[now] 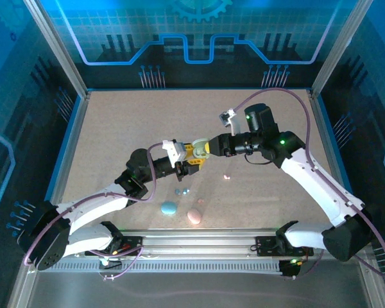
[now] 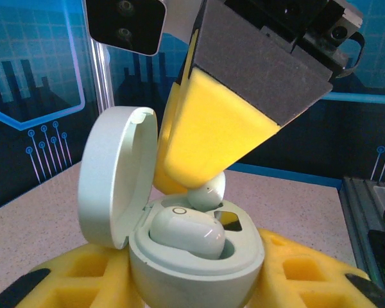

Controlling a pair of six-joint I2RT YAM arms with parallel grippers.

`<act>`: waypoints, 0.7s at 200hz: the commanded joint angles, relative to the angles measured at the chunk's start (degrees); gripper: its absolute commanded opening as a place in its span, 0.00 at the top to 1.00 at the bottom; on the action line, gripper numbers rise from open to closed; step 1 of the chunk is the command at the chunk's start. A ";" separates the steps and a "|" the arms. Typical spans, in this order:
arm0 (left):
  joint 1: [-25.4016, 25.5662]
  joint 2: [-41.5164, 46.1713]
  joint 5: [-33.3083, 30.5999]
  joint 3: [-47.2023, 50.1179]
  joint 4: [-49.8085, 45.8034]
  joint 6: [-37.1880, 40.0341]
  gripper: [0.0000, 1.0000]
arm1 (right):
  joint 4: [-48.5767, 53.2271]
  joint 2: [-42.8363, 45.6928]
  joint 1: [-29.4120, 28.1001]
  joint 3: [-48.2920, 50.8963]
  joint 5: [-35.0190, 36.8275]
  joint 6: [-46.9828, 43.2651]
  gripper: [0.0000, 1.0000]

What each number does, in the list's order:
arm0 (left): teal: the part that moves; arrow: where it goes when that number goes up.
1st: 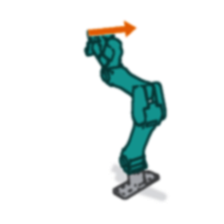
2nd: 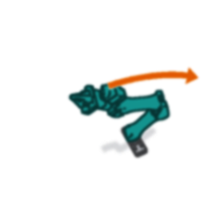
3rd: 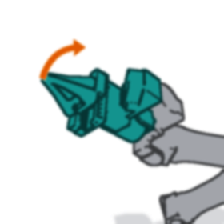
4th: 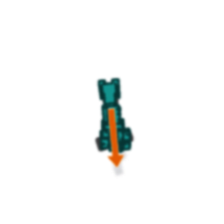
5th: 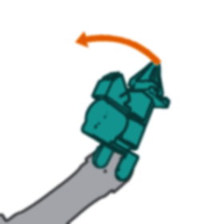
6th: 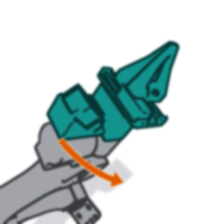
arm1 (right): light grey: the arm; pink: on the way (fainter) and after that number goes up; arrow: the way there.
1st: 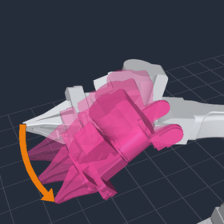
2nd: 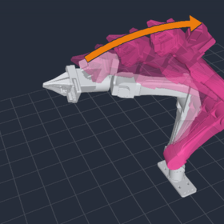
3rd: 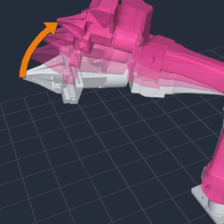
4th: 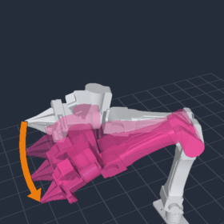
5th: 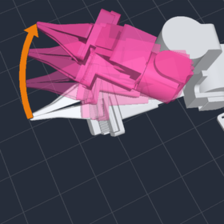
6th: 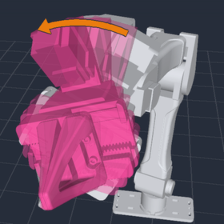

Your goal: Insert wireless bluetooth earbuds into charging case

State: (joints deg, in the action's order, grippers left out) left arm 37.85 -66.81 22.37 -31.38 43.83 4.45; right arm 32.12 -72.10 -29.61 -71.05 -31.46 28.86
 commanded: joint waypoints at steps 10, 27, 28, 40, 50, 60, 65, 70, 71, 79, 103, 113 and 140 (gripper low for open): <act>0.48 0.89 1.43 -1.14 3.17 -0.01 0.65 | 1.67 1.50 -0.37 -2.03 1.04 -1.16 0.72; 0.48 0.63 1.61 -1.27 3.11 -0.01 0.65 | 1.81 1.36 -0.36 -2.17 1.09 -0.95 0.71; 0.48 0.67 1.62 -1.25 3.15 -0.03 0.65 | 1.81 1.35 -0.36 -2.17 1.11 -0.93 0.71; 0.50 0.62 1.78 -1.19 3.15 -0.36 0.65 | 1.72 1.34 -0.37 -2.32 1.14 -0.74 0.70; 0.52 0.54 1.84 -1.28 3.27 -0.62 0.65 | 1.63 1.30 -0.46 -2.42 1.05 -0.74 0.70; 0.48 0.37 2.00 -1.24 3.47 -1.11 0.65 | 1.72 1.21 -0.45 -2.59 1.06 -0.66 0.69; 0.48 0.36 2.01 -1.23 3.59 -1.55 0.65 | 1.82 1.11 -0.45 -2.69 1.07 -0.70 0.69; 0.49 0.28 1.99 -1.26 3.96 -1.98 0.65 | 1.81 1.10 -0.45 -2.85 1.05 -0.75 0.69; 0.48 0.23 1.98 -1.25 4.01 -2.07 0.65 | 1.85 1.09 -0.45 -2.86 1.05 -0.74 0.69; 0.49 -0.05 2.06 -1.15 4.51 -2.61 0.65 | 1.97 1.03 -0.44 -3.03 0.97 -0.76 0.69; 0.54 -0.78 1.93 -0.82 6.18 -4.09 0.65 | 2.16 0.76 -0.46 -3.45 0.64 -0.58 0.68; 0.50 -1.03 1.67 -0.57 7.04 -4.43 0.65 | 1.94 0.88 -0.52 -3.57 0.39 -0.43 0.67; 0.51 -1.37 1.46 -0.62 6.57 -3.93 0.65 | 1.67 1.28 -0.54 -4.06 0.02 -0.24 0.63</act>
State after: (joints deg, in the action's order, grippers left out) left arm 37.95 -67.66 22.98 -31.38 47.13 1.39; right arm 33.01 -71.88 -29.63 -72.88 -30.85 28.51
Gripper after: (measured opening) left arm 0.374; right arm 0.355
